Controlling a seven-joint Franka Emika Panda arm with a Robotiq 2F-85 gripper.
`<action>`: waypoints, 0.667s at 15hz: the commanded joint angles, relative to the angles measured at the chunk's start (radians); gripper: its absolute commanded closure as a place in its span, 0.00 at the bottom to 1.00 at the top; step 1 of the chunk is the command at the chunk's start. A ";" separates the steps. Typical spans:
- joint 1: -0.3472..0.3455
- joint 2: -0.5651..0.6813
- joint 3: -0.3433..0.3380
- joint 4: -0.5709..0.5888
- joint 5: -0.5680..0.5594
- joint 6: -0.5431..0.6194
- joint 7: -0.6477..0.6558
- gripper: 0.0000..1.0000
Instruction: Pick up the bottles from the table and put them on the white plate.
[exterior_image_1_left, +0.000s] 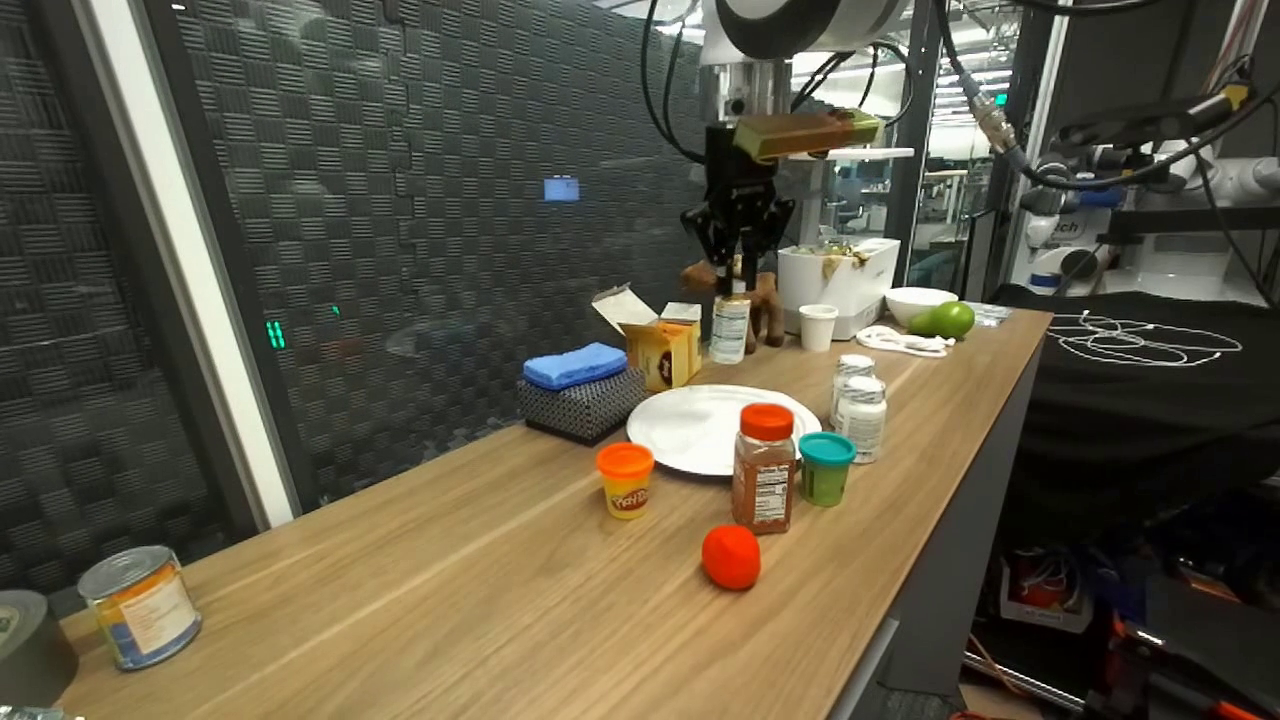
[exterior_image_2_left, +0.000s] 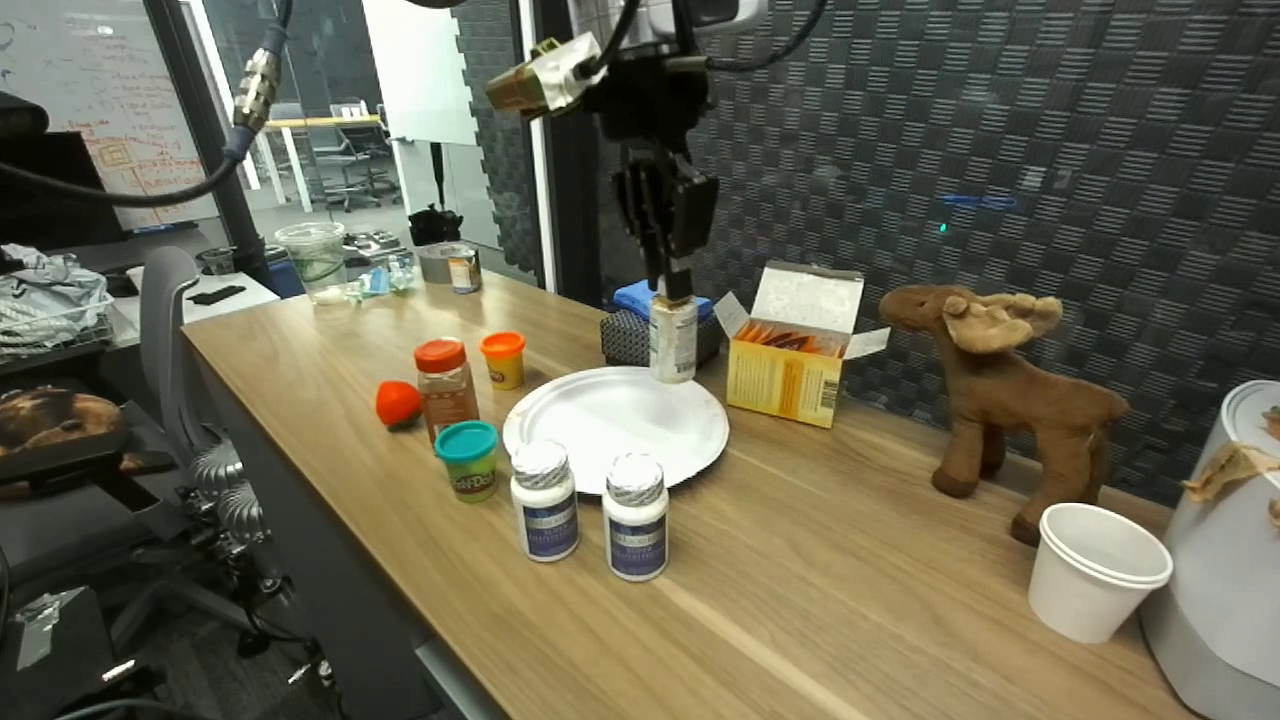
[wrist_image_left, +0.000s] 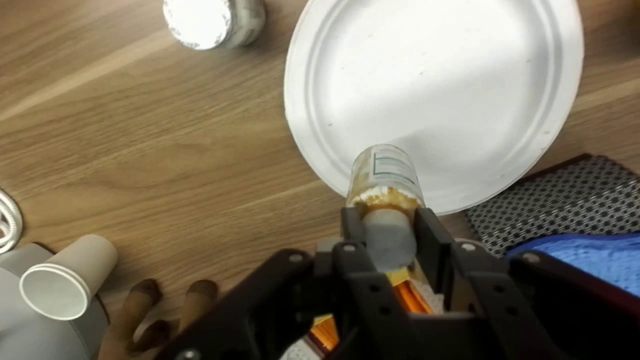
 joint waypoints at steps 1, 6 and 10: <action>0.020 -0.032 0.028 -0.032 0.028 -0.038 -0.018 0.91; 0.032 0.018 0.037 -0.026 0.011 0.003 0.015 0.92; 0.035 0.065 0.029 -0.008 -0.006 0.055 0.033 0.92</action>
